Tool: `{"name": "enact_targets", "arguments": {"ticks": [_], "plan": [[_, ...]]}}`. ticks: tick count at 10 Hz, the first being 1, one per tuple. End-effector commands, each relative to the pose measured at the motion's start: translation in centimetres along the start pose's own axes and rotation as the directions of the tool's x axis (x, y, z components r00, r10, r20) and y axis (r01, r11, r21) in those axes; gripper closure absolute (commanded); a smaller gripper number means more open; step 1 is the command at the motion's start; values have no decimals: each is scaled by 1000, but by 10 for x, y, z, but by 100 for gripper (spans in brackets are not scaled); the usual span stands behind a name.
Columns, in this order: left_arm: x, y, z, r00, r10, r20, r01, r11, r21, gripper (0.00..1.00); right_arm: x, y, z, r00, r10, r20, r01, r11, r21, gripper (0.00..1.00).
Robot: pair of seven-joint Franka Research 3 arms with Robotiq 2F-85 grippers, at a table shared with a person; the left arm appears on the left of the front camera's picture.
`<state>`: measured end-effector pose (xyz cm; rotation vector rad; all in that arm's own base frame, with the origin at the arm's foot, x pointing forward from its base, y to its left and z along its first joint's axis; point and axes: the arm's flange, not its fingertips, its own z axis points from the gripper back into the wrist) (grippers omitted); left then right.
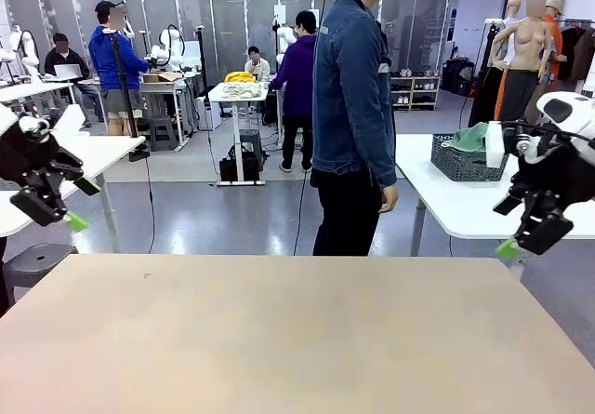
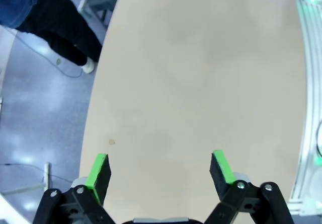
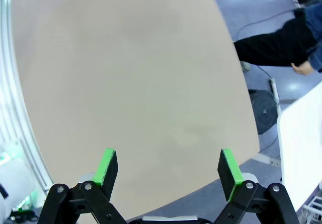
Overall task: Fold the towels and place them in the basket.
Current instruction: When a person lays out a Towel with hook on the table, fold it in half twice.
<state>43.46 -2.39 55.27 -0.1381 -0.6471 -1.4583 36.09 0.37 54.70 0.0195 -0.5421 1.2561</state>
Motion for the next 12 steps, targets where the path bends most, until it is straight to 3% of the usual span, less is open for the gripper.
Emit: {"name": "enact_targets", "arguments": {"ticks": [1, 3, 4, 10, 12], "plan": [[-8, 17, -2, 1000, -1, -22, 0, 998, -62, 0, -9, -8, 0, 999, 48, -2, -48, 995, 83, 0], [-9, 15, -5, 998, 34, -51, -37, 998, -55, 0, -8, -8, -3, 998, 68, -9, -67, 994, 89, 0], [-12, 9, -3, 1000, 3, -14, -4, 999, -50, 0, -7, -1, 0, 999, 39, -4, -38, 997, 70, 0], [-12, 9, -3, 1000, 3, -14, -4, 999, -50, 0, -5, 0, 0, 1000, 22, -17, -21, 997, 69, 0], [-7, 22, 10, 1000, 8, -29, -9, 999, -45, 0, -8, -12, 24, 994, 107, -29, -104, 991, 80, 0]]}}
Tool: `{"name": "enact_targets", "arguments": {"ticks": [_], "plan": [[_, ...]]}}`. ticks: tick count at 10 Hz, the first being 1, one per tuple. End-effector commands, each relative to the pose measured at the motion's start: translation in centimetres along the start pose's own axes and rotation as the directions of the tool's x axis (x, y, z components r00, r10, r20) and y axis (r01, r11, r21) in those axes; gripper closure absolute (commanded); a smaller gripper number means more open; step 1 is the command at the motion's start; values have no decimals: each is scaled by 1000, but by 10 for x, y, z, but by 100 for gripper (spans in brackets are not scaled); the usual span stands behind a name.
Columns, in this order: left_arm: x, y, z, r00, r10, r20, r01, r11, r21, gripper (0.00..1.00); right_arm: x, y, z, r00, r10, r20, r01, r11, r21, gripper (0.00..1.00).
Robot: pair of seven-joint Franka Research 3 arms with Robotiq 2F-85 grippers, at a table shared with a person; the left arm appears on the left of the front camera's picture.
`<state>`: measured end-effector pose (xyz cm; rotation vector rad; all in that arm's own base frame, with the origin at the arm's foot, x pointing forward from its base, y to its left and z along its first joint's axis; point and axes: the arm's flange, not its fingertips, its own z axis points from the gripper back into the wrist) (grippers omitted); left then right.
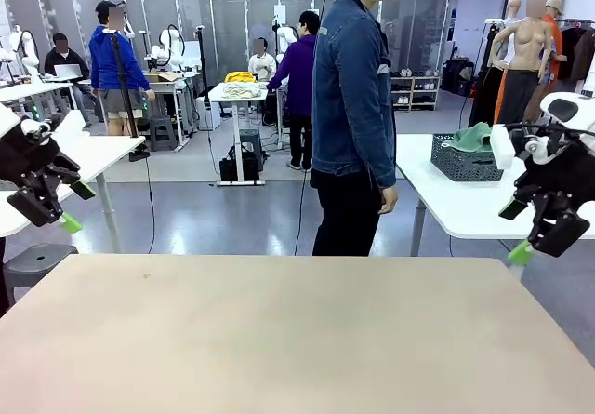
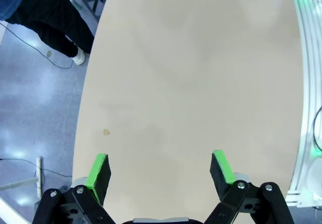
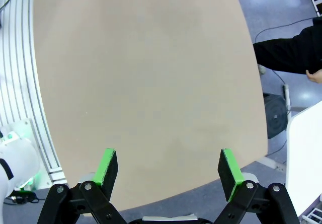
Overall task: Fold the towels and place them in the basket.
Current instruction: When a person lays out a Towel with hook on the table, fold it in half twice.
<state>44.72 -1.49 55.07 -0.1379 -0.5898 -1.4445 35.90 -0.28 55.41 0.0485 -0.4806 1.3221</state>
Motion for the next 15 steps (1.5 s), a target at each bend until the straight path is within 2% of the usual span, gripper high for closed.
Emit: {"name": "enact_targets", "arguments": {"ticks": [1, 5, 8, 10, 15], "plan": [[6, 25, 36, 999, -36, 22, 37, 999, -39, 0, -7, -19, 39, 997, 81, -10, -80, 997, 19, 0], [11, 63, 115, 995, -10, 97, 17, 997, -69, 0, -8, -43, 117, 990, 115, 82, -117, 993, 20, 0], [-6, 72, 169, 984, 23, 177, -15, 999, -46, 0, -21, -43, 160, 974, 94, 205, -108, 992, 60, 0], [-16, 77, 177, 977, 42, 209, -31, 998, -57, 0, -24, -41, 176, 969, 32, 246, -65, 989, 129, 0], [-22, 90, 178, 985, 28, 172, -2, 989, -146, 0, -34, -54, 195, 974, -49, 219, 8, 983, 184, 0]]}}
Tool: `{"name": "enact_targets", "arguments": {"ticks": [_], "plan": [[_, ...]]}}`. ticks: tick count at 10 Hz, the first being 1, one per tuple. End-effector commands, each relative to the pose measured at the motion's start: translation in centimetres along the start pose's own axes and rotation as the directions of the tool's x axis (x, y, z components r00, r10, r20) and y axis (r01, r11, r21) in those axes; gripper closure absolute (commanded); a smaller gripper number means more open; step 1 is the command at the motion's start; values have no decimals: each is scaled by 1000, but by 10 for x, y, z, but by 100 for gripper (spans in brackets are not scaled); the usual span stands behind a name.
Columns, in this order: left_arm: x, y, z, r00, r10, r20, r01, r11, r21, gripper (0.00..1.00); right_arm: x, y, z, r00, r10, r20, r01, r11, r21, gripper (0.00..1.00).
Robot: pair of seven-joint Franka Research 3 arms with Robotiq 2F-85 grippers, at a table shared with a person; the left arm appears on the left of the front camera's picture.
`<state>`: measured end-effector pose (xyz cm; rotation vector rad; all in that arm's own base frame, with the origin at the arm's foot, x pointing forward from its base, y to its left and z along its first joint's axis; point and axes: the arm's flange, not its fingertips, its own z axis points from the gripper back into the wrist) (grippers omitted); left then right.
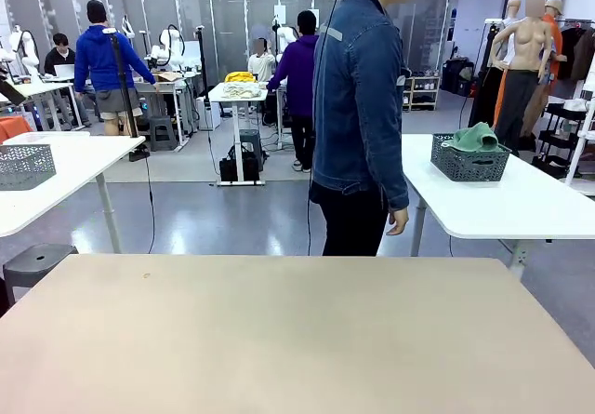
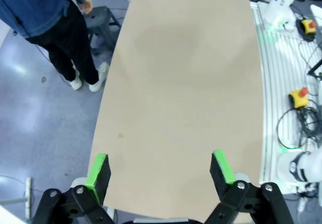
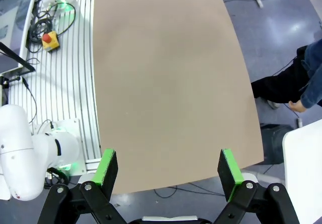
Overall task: Fold the towels and place them in the basket.
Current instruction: When a person lays out a Towel with hook on the table, fold it in half twice.
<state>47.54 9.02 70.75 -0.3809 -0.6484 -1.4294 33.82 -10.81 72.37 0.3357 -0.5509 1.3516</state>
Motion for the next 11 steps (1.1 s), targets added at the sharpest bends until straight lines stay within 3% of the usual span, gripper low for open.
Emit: {"name": "enact_targets", "arguments": {"ticks": [1, 11], "plan": [[0, 8, 11, 999, -29, -20, 28, 999, -42, 0, 6, -9, 4, 999, -35, 0, 35, 999, 20, 0], [-3, 13, 7, 1000, 6, -24, -7, 999, -47, 0, 5, -17, -6, 999, -27, -32, 27, 999, 19, 0]]}}
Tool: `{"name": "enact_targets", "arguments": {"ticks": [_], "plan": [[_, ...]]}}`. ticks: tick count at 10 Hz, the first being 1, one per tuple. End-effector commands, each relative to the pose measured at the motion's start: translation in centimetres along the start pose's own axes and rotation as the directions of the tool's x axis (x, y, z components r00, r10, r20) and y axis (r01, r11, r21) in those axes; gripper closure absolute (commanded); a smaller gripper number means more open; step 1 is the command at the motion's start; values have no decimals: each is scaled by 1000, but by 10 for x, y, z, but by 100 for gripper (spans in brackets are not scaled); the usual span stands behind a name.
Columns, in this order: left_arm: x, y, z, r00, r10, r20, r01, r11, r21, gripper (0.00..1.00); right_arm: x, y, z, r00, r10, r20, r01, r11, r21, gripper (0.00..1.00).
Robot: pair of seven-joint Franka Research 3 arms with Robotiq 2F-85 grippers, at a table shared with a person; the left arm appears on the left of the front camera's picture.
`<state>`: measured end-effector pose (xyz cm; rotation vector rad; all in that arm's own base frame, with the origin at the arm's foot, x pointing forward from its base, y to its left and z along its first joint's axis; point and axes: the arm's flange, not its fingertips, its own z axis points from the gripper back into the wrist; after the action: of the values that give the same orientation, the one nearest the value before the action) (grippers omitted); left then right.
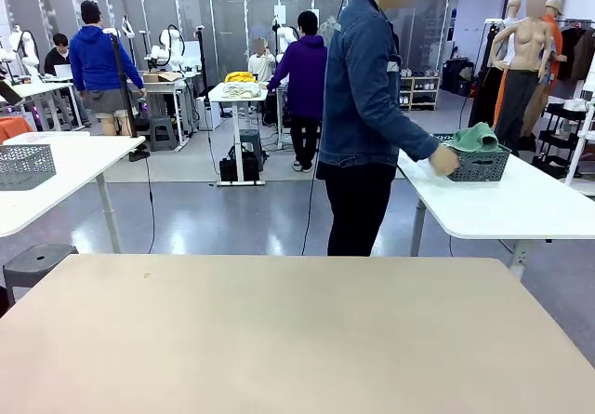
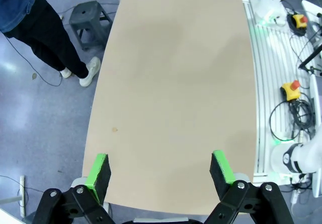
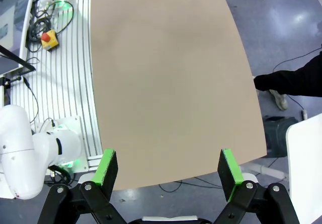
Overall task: Fold the towels and place them in the basket.
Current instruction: When a person lays out a Towel with hook on the table, fold it in half twice.
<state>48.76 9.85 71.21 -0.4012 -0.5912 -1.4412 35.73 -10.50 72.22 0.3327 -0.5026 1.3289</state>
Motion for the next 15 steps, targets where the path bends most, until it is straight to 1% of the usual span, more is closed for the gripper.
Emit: {"name": "enact_targets", "arguments": {"ticks": [1, 5, 9, 10, 12, 13, 15], "plan": [[0, -1, 0, 1000, -2, 2, 2, 1000, 1, 0, 1, 0, 0, 1000, 6, 4, -6, 1000, 2, 0], [0, 0, 0, 1000, 0, 0, 0, 1000, 0, 0, 0, 0, 0, 1000, 0, -1, 0, 1000, 0, 0], [-11, 5, 12, 996, 39, 79, -37, 999, -31, 0, -16, -3, 7, 996, -21, 87, 19, 1000, 23, 0], [-14, 7, 17, 994, 44, 102, -41, 999, -36, 0, -22, -3, 11, 992, -26, 123, 23, 999, 27, 0], [-20, 10, 25, 986, 55, 159, -44, 997, -70, 0, -29, -4, 19, 979, -41, 202, 31, 998, 53, 0], [-21, 11, 28, 983, 65, 173, -52, 995, -80, 0, -31, -4, 21, 970, -46, 240, 30, 997, 68, 0], [-26, 15, 30, 975, 80, 208, -59, 993, -103, 0, -34, -6, 22, 959, -67, 276, 47, 996, 76, 0]]}}
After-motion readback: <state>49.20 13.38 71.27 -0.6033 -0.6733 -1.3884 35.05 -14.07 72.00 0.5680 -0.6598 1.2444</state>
